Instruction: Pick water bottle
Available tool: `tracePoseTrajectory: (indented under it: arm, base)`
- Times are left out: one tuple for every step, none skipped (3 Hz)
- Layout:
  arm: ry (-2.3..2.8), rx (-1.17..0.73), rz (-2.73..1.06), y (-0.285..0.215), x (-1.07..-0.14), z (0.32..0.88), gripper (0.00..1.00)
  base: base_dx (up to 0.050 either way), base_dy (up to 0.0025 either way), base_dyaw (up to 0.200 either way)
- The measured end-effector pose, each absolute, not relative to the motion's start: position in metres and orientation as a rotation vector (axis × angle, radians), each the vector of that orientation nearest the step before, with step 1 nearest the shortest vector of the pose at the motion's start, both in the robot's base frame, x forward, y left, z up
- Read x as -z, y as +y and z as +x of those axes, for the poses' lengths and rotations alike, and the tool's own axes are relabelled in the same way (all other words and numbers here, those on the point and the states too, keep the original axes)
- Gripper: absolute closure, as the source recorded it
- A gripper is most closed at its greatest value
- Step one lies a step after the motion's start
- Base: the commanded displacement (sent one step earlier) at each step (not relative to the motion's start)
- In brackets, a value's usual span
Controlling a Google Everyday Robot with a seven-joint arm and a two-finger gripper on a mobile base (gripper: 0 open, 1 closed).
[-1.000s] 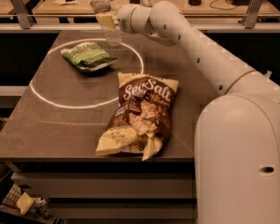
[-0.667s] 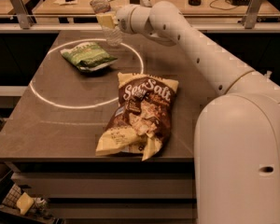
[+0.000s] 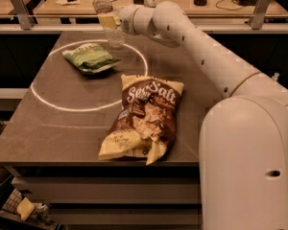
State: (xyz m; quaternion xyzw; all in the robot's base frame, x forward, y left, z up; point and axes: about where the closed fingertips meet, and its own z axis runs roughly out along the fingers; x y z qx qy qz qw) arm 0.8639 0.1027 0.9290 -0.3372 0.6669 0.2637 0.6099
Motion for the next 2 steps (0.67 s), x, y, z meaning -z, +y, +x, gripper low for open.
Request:
tracePoseTrajectory:
  arm:
    - [1.518, -0.606, -0.765, 0.095, -0.948, 0.862, 1.0]
    - [1.493, -0.604, -0.719, 0.077, -0.967, 0.862, 1.0]
  base:
    - [0.0, 0.0, 0.0]
    - [0.0, 0.0, 0.0]
